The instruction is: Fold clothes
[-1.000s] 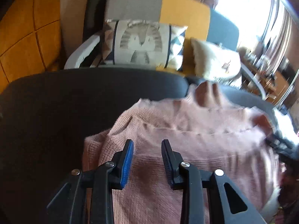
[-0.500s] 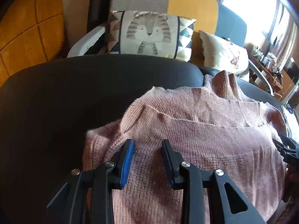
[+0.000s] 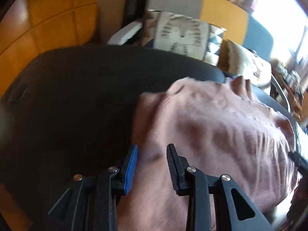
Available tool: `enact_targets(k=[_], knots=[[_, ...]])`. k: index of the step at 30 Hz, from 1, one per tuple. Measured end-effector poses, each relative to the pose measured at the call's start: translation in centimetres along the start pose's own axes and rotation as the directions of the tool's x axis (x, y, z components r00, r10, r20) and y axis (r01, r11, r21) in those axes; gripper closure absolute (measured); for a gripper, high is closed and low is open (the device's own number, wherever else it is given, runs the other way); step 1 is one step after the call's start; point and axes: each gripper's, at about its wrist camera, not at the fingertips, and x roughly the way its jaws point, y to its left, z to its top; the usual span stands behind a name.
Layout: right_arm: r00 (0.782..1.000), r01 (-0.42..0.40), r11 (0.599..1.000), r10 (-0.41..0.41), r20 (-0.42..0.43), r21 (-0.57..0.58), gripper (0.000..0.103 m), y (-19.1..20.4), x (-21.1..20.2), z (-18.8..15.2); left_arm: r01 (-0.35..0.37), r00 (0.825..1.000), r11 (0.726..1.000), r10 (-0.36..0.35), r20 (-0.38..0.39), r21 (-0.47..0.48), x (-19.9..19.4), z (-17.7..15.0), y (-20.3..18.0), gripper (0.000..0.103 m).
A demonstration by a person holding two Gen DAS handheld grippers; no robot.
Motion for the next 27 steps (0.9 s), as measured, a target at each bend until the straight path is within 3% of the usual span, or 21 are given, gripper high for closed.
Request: enact_targets(k=[5, 9, 11, 16, 20, 24, 27], knots=[[1.0, -0.016, 1.0, 0.016, 0.011, 0.013, 0.002, -0.8, 0.9, -2.2, -0.013, 1.0, 1.0, 0.013, -0.01, 0.025, 1.5, -2.1, 1.6, 0.067], [1.0, 0.005, 1.0, -0.004, -0.028, 0.018, 0.002, -0.8, 0.2, -1.6, -0.016, 1.0, 1.0, 0.016, -0.024, 0.011, 0.6, -2.1, 2.1, 0.067], [1.0, 0.003, 0.999, -0.002, -0.006, 0.043, 0.002, -0.6, -1.6, -1.9, -0.015, 1.0, 1.0, 0.015, -0.01, 0.016, -0.7, -2.5, 2.3, 0.068], [0.999, -0.012, 0.998, 0.009, 0.045, 0.054, 0.002, 0.6, -5.5, -4.8, 0.032, 0.999, 0.998, -0.033, 0.023, 0.054, -3.8, -4.8, 3.0, 0.068], [0.999, -0.009, 0.997, 0.005, 0.046, 0.078, 0.002, 1.1, -6.3, -7.8, 0.11, 0.994, 0.988, -0.111, 0.001, 0.104, -4.8, -7.3, 2.0, 0.068], [1.0, 0.004, 0.995, -0.005, 0.005, 0.096, 0.002, 1.0, -5.0, -8.8, 0.139, 0.99, 0.978, -0.136, -0.028, 0.155, -3.4, -9.0, 0.5, 0.068], [0.999, 0.038, 0.997, -0.037, -0.012, 0.065, 0.002, 1.0, -4.2, -9.2, 0.134, 0.99, 0.984, -0.128, -0.059, 0.115, -1.7, -9.5, 1.6, 0.067]])
